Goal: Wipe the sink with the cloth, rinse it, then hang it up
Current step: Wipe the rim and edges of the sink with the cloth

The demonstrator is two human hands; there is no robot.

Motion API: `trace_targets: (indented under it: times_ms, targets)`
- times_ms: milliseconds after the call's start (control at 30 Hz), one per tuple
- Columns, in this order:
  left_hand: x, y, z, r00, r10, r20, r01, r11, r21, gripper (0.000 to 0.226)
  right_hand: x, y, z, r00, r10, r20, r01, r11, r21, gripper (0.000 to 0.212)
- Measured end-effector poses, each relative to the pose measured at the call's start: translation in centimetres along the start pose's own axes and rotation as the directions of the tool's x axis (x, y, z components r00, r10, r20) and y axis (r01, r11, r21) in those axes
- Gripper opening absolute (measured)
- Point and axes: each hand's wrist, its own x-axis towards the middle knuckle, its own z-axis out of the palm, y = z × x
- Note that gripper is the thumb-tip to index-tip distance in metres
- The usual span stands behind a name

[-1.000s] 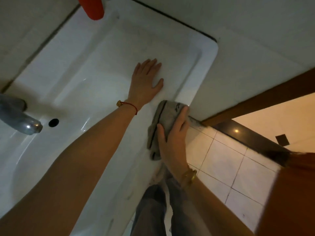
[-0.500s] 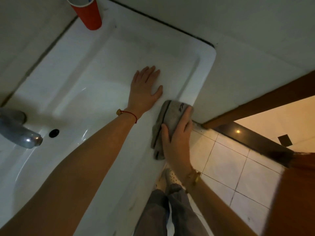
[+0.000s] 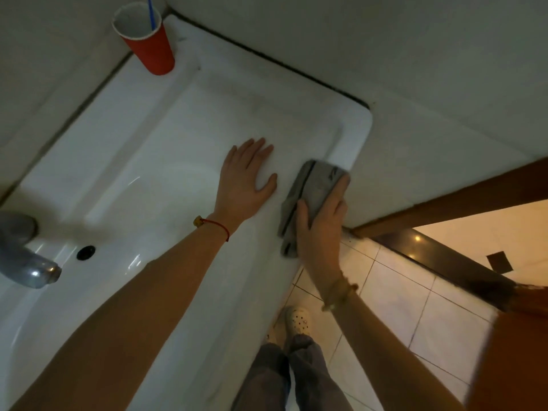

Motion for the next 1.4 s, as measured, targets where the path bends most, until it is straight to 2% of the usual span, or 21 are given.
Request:
trace_targets:
  times_ms: [100, 233, 333, 467, 600, 667, 733, 867, 967, 1067, 1233, 1300, 1400]
  targets:
    - [-0.1, 0.1, 0.0, 1.000, 0.000, -0.007, 0.000, 1.000, 0.000, 0.055, 1.6, -0.3, -0.7, 0.998, -0.030, 0.049, 0.033, 0.998, -0.057, 0.089]
    - [0.0, 0.3, -0.4, 1.000, -0.005, -0.011, 0.005, 1.000, -0.001, 0.055, 10.8, -0.9, -1.9, 1.000, 0.007, -0.016, -0.009, 0.991, -0.133, 0.083]
    - [0.1, 0.3, -0.4, 1.000, -0.005, 0.000, 0.005, 1.000, -0.005, 0.055, 12.3, -0.9, -1.8, 0.999, 0.017, -0.043, -0.023, 0.990, -0.139, 0.078]
    - [0.0, 0.5, -0.5, 1.000, 0.003, 0.030, -0.003, 1.000, 0.001, 0.055, 6.2, -0.7, -0.8, 0.998, -0.012, -0.060, 0.006, 0.995, -0.105, 0.080]
    - [-0.8, 0.7, -1.4, 0.994, 0.009, 0.108, -0.009, 1.000, -0.008, 0.054, -4.1, -0.4, 0.0, 0.996, -0.057, 0.072, 0.056, 0.998, 0.009, 0.089]
    - [-2.6, 1.2, -2.3, 0.991, 0.032, 0.129, -0.029, 0.999, -0.026, 0.052, -6.5, 0.0, -0.2, 0.988, -0.081, 0.128, 0.079, 0.997, 0.017, 0.090]
    - [-5.5, 2.0, -3.3, 0.988, 0.052, 0.142, -0.044, 0.997, -0.061, 0.049, -5.5, 0.1, -0.5, 0.983, -0.079, 0.164, 0.082, 0.997, -0.010, 0.091]
    - [-12.4, 2.9, -5.6, 0.983, 0.042, 0.176, -0.026, 0.995, -0.093, 0.045, 0.3, -0.2, -0.6, 0.996, -0.041, 0.075, 0.049, 0.993, -0.109, 0.090]
    - [-17.7, 3.3, -7.9, 0.973, -0.050, 0.227, 0.075, 0.992, -0.100, 0.045, 1.5, -0.7, -1.0, 0.999, -0.049, 0.019, 0.051, 0.982, -0.182, 0.088]
    - [-22.6, 3.5, -9.1, 0.947, -0.129, 0.295, 0.170, 0.979, -0.115, 0.046, -2.4, -0.5, -0.3, 0.998, -0.044, 0.053, 0.048, 0.996, -0.070, 0.087]
    - [-27.0, 2.5, -8.9, 0.938, -0.141, 0.316, 0.203, 0.964, -0.171, 0.049, -13.1, 0.5, 1.2, 0.983, -0.127, 0.135, 0.134, 0.990, -0.043, 0.090]
    - [-27.6, 2.5, -8.9, 0.943, -0.138, 0.303, 0.203, 0.960, -0.195, 0.049, -13.2, 0.5, 1.5, 0.980, -0.136, 0.147, 0.147, 0.987, -0.063, 0.093]
    - [-27.7, 2.8, -9.1, 0.951, -0.118, 0.287, 0.195, 0.947, -0.257, 0.051, -10.9, 0.1, 1.9, 0.991, -0.113, 0.075, 0.118, 0.991, -0.065, 0.095]
